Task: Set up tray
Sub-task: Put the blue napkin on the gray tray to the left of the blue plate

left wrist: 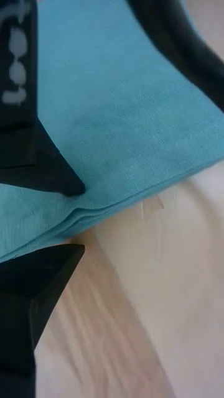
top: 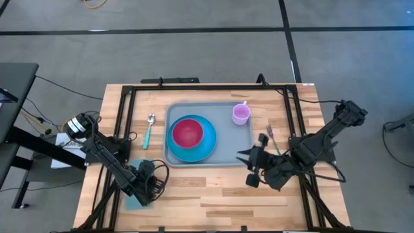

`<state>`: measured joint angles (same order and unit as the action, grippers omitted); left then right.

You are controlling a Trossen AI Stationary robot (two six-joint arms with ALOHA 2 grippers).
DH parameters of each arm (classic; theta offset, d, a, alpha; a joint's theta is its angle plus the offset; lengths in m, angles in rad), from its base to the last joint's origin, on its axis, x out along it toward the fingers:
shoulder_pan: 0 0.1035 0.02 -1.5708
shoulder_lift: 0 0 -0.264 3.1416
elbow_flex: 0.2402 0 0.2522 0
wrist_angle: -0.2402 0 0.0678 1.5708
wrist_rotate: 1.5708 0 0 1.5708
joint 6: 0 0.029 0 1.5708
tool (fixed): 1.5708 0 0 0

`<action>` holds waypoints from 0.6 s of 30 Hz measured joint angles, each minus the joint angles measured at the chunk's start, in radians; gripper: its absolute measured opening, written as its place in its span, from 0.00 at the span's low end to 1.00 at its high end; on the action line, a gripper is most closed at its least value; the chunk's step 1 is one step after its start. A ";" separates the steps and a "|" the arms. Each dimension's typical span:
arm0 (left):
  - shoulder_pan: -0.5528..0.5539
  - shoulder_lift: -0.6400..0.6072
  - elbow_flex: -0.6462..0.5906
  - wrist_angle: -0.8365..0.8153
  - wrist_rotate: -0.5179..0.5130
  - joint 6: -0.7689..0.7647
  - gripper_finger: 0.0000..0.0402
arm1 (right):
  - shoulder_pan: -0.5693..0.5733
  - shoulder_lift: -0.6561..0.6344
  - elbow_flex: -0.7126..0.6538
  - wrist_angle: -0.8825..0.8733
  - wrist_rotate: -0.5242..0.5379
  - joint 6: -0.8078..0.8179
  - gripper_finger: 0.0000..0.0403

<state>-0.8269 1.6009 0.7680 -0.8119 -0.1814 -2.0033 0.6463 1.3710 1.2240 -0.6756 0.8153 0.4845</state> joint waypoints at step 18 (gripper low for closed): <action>0.005 0.014 0.025 -0.018 -0.056 0.092 0.01 | -0.042 0.043 -0.002 0.149 -0.086 -0.196 0.20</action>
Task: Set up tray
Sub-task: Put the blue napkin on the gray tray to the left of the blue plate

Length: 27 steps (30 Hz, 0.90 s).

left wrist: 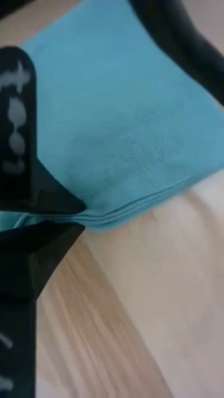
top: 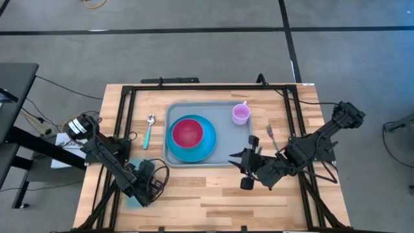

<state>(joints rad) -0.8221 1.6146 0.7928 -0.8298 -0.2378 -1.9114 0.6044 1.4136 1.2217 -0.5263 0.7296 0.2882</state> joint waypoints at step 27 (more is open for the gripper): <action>0.175 -0.003 0.267 0.525 -0.571 0.721 0.00 | 0.061 -0.045 0.000 -0.110 -0.113 0.171 0.20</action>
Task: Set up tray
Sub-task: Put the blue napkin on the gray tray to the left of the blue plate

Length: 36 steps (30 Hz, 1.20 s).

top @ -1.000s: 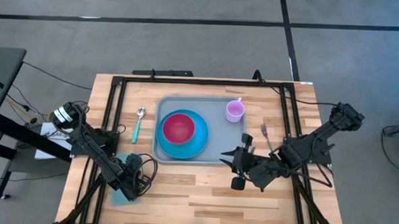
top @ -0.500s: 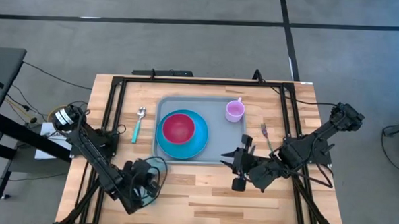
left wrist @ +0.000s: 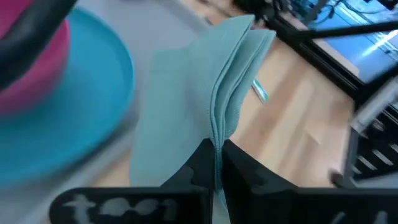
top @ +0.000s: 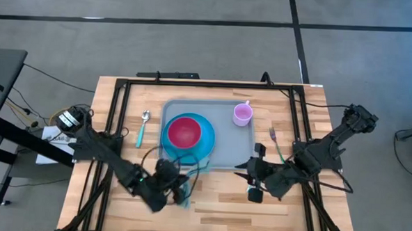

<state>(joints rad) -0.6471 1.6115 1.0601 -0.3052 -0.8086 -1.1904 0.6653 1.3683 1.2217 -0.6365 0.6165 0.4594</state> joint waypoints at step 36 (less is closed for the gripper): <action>0.665 0.343 0.213 0.500 0.538 0.532 0.05 | 0.152 -0.002 0.000 -0.034 0.065 0.030 0.20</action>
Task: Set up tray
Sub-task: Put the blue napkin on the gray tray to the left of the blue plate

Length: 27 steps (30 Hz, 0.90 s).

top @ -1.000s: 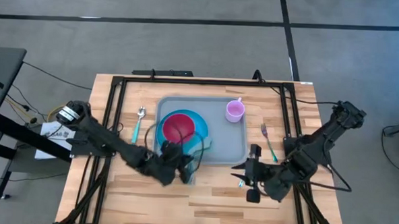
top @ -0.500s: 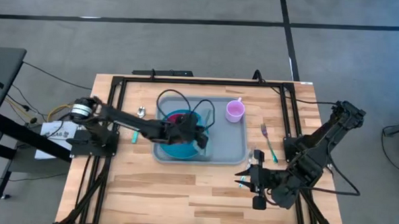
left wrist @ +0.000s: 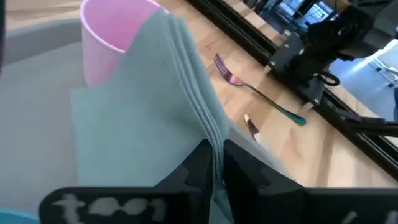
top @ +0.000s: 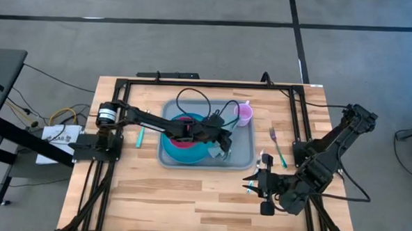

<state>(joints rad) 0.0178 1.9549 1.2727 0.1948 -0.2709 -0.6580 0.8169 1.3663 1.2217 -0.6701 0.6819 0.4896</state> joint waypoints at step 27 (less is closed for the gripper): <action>0.030 0.121 0.029 0.110 0.138 0.065 0.26 | 0.001 0.000 0.000 -0.004 -0.002 0.008 0.20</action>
<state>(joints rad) 0.0483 2.0755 1.3014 0.3046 -0.1328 -0.5929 0.8184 1.3666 1.2217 -0.6739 0.6796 0.4976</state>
